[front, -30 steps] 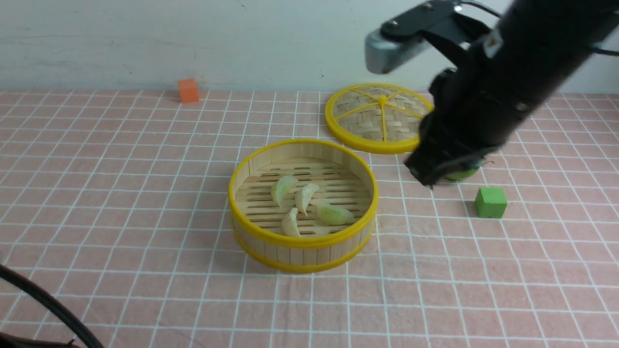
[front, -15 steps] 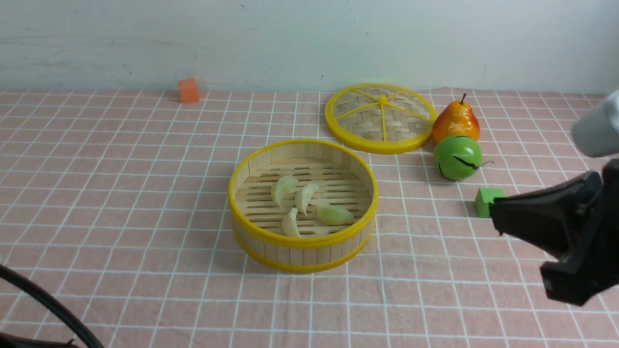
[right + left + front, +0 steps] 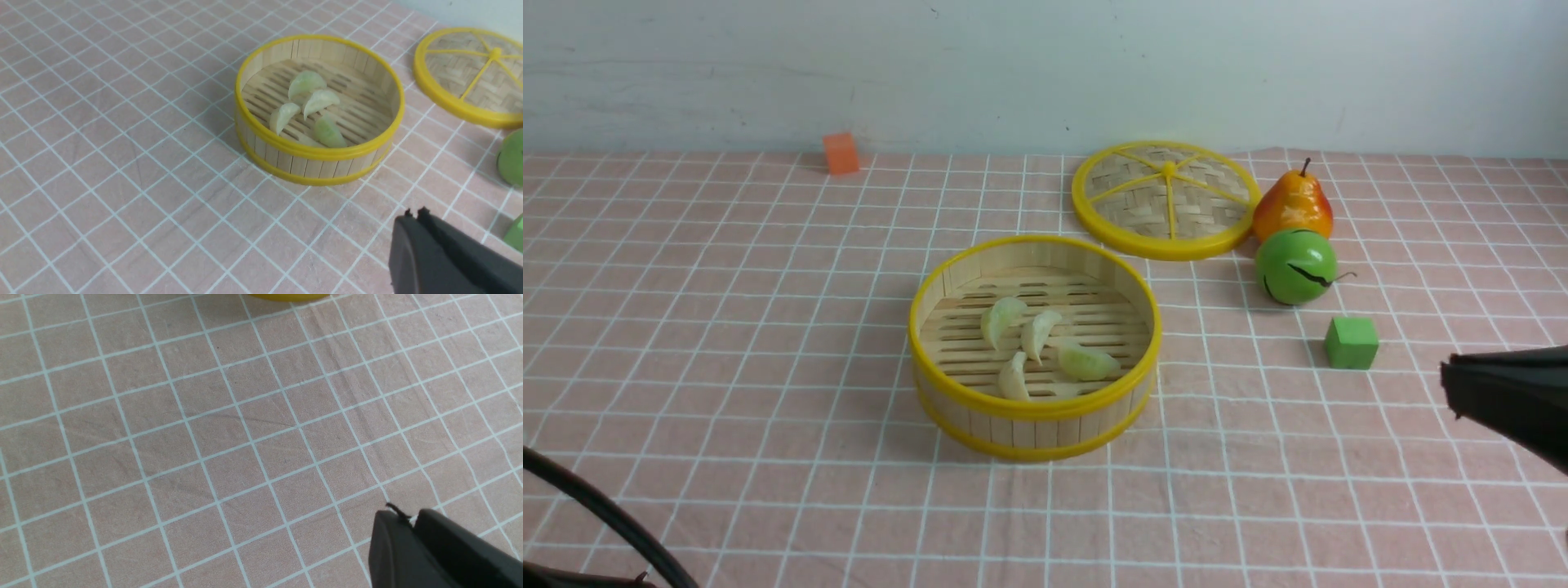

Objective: Put the dumplings into the steamer on the table with the pink tablecloth.

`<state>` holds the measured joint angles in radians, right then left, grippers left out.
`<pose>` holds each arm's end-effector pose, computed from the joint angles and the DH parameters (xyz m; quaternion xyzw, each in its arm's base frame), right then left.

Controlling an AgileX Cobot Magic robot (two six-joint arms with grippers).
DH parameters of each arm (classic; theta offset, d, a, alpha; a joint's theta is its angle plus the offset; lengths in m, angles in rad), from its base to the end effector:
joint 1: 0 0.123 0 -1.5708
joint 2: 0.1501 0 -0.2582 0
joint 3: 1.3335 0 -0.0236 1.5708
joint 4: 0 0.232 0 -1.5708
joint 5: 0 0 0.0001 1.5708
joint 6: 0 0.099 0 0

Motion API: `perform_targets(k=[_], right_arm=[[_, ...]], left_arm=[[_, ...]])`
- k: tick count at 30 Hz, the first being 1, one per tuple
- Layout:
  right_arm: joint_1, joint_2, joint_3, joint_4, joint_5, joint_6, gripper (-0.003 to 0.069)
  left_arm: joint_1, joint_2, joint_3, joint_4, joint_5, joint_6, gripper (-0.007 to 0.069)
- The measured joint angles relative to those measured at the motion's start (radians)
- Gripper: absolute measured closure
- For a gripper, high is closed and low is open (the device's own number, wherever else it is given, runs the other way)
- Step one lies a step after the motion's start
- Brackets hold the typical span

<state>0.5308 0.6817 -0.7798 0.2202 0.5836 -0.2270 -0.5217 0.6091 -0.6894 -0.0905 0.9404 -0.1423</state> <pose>0.1153 0.0815 0.3426 -0.2664 0.7851 0.1832 0.5282 0.0903 -0.0602 0.2938 0.1634 0.9060 -0.1681 0.3525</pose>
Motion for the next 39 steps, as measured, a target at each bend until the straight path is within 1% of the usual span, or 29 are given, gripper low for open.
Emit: perform_targets(k=[2,4,7,9,12,13,14,15,16,17,20,23,25,30,39], right_arm=[[0.000,-0.038,0.005,-0.006,-0.004,0.000,0.0680],[0.000,-0.085,0.040,-0.008,-0.046,0.008,0.0680],[-0.018,-0.166,0.191,-0.029,-0.192,0.042,0.0680],[-0.054,-0.228,0.290,-0.030,-0.282,0.063,0.0680],[-0.180,-0.354,0.486,-0.033,-0.398,0.093,0.0680],[-0.189,-0.354,0.497,-0.033,-0.403,0.093,0.0680],[-0.267,-0.426,0.580,-0.033,-0.437,0.114,0.0680],[-0.278,-0.434,0.590,-0.033,-0.437,0.116,0.0680],[-0.368,-0.496,0.668,-0.037,-0.446,0.143,0.0680],[-0.416,-0.533,0.706,-0.049,-0.446,0.163,0.0680],[-0.532,-0.639,0.787,-0.104,-0.436,0.234,0.0680],[-0.618,-0.688,0.805,-0.164,-0.372,0.293,0.0680],[-0.637,-0.691,0.805,-0.180,-0.335,0.309,0.0680],[-0.644,-0.691,0.805,-0.201,-0.257,0.317,0.0680],[-0.595,-0.691,0.798,-0.205,-0.208,0.311,0.0680]], left_arm=[[0.000,0.000,0.000,0.000,0.000,0.000,0.0554],[0.000,0.000,0.000,0.000,0.000,0.000,0.0553],[0.000,0.000,0.000,0.000,0.000,0.000,0.0550],[0.000,0.000,0.000,0.000,0.001,0.000,0.0550],[0.000,0.000,0.001,0.000,0.003,0.000,0.0547],[0.000,0.000,0.001,0.000,0.003,0.000,0.0547],[0.000,0.000,0.001,0.000,0.003,0.000,0.0545],[0.000,0.000,0.001,0.000,0.003,0.000,0.0544],[0.000,0.000,0.001,0.000,0.004,0.000,0.0543],[0.000,0.000,0.001,0.000,0.004,0.000,0.0543],[0.000,0.000,0.001,0.000,0.004,0.000,0.0538],[0.000,0.000,0.001,0.000,0.004,0.000,0.0533],[0.000,0.000,0.001,-0.001,0.004,0.000,0.0533],[0.000,0.000,0.001,-0.001,0.004,0.000,0.0531],[0.000,0.000,0.001,-0.001,0.005,0.000,0.0517]])
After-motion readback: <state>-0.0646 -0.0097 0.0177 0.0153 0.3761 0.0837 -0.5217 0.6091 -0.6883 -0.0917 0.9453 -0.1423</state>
